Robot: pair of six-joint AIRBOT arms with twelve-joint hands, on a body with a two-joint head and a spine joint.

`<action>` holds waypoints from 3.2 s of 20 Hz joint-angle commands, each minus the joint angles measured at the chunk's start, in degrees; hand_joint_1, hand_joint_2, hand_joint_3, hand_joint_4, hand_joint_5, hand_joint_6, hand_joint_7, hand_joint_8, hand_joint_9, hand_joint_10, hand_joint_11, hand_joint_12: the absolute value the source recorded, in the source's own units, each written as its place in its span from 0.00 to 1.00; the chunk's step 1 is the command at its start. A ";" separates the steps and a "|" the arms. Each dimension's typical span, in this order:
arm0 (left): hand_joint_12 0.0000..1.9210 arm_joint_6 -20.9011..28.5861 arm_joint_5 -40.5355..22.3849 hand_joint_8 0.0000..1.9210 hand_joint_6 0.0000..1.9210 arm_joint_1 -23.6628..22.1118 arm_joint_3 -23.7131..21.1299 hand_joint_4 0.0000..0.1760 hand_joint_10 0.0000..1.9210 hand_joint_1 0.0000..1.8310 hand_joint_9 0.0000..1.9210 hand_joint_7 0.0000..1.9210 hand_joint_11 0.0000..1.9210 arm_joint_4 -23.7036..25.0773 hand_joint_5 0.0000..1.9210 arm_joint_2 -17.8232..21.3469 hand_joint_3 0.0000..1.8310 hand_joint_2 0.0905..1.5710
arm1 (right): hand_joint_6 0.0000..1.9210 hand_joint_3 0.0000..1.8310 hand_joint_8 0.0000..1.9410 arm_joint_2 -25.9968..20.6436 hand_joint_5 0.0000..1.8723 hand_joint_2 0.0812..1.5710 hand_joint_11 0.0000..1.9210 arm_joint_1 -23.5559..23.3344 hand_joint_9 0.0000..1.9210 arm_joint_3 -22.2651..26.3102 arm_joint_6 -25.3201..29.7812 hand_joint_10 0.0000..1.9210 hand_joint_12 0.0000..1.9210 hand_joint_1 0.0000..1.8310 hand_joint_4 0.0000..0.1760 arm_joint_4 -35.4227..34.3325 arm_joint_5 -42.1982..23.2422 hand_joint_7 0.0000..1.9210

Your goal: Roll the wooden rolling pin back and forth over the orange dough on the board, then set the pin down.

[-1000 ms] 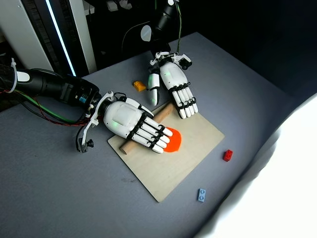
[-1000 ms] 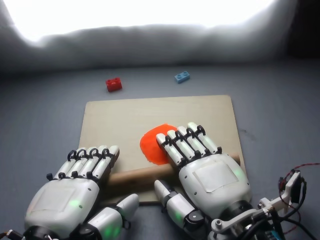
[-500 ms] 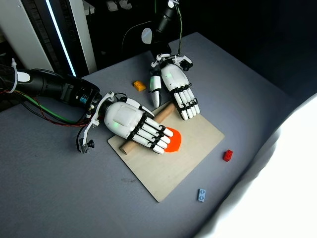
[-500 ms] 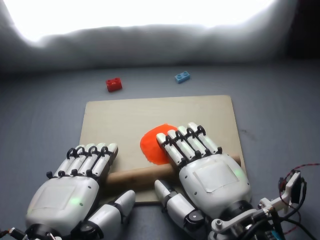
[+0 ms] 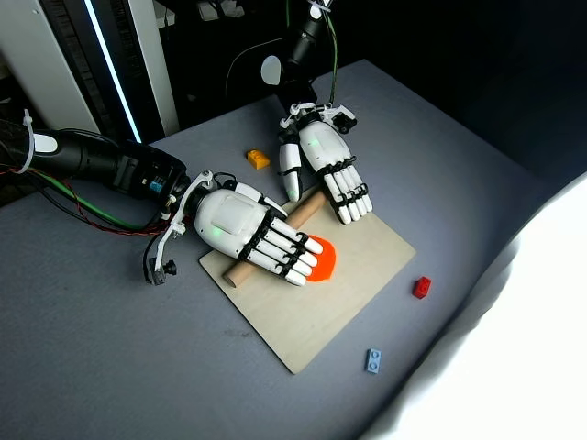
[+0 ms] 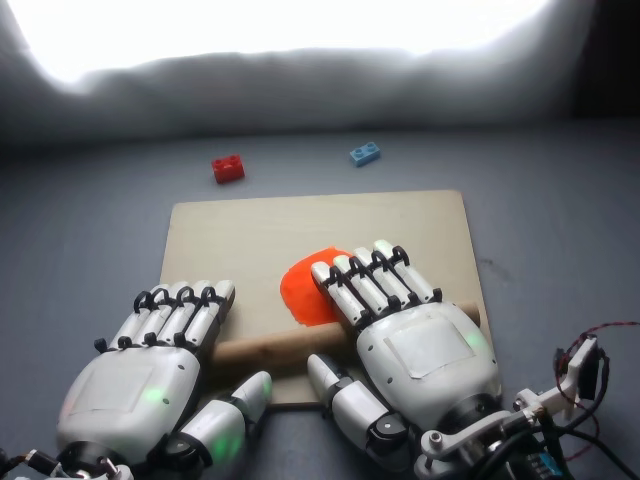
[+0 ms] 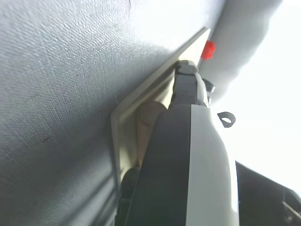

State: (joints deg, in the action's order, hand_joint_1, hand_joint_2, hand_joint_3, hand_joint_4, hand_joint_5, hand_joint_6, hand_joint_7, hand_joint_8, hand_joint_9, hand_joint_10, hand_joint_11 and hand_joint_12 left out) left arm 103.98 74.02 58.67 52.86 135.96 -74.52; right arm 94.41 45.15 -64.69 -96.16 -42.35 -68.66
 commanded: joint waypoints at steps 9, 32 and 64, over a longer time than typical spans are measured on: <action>0.00 0.28 4.43 0.00 0.00 -1.01 1.50 0.00 0.00 0.00 0.00 0.00 0.00 2.49 0.00 -1.36 0.00 0.88 | 0.00 0.05 0.00 0.12 0.05 1.00 0.00 -0.32 0.02 -1.04 -0.23 0.00 0.00 0.00 0.00 2.22 -3.43 0.04; 0.00 -0.12 0.30 0.00 0.00 -4.01 5.19 0.00 0.00 0.00 0.00 0.00 0.00 2.21 0.00 -2.37 0.00 0.89 | 0.00 0.05 0.00 0.10 0.05 1.00 0.01 -1.37 0.03 -3.99 0.96 0.00 0.00 0.00 0.00 2.09 -2.39 0.05; 0.00 0.36 -4.09 0.00 0.00 -7.73 10.15 0.00 0.00 0.00 0.00 0.00 0.00 0.87 0.00 -4.17 0.00 0.89 | 0.00 0.05 0.00 -0.90 0.05 1.00 0.00 -2.41 0.02 -7.21 3.15 0.00 0.00 0.00 0.00 1.22 -1.86 0.04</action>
State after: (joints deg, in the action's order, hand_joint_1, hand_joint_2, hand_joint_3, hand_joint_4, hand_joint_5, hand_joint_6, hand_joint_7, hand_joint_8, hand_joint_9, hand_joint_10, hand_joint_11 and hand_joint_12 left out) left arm 104.18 66.85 51.18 62.81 134.61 -78.43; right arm 94.00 43.09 -71.46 -93.01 -41.95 -65.60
